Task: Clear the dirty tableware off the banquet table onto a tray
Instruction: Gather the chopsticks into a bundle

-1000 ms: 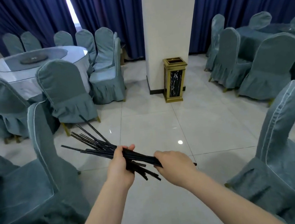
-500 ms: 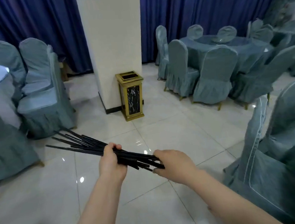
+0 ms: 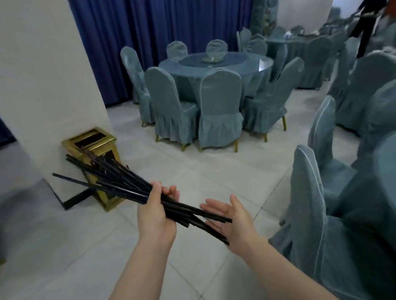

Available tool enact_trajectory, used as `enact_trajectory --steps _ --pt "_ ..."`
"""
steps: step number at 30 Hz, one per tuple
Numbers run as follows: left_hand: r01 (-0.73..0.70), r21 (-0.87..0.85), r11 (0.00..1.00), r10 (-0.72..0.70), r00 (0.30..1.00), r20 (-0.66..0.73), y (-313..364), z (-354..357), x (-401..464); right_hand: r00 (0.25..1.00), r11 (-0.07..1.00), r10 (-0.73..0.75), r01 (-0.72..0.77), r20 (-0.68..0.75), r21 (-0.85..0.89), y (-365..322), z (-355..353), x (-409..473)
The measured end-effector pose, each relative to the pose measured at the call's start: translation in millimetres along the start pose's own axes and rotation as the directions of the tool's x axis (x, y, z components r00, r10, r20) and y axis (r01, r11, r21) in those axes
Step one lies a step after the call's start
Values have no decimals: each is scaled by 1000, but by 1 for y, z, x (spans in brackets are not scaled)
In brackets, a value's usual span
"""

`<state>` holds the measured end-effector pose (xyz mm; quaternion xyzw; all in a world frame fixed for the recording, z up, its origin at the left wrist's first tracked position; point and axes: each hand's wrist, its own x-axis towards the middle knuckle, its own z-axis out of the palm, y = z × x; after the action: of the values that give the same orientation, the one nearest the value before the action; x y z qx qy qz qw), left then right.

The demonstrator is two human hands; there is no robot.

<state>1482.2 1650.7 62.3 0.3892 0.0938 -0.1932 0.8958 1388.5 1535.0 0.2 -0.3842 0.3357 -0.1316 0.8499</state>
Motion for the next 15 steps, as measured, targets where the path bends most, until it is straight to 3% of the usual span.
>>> enact_trajectory --steps 7,15 --pt "56 27 998 -60 982 177 -50 105 107 991 992 -120 117 -57 -54 -95 -2 112" --pt "149 86 985 -171 913 372 -105 233 233 924 961 -263 276 -276 8 -189 -42 220"
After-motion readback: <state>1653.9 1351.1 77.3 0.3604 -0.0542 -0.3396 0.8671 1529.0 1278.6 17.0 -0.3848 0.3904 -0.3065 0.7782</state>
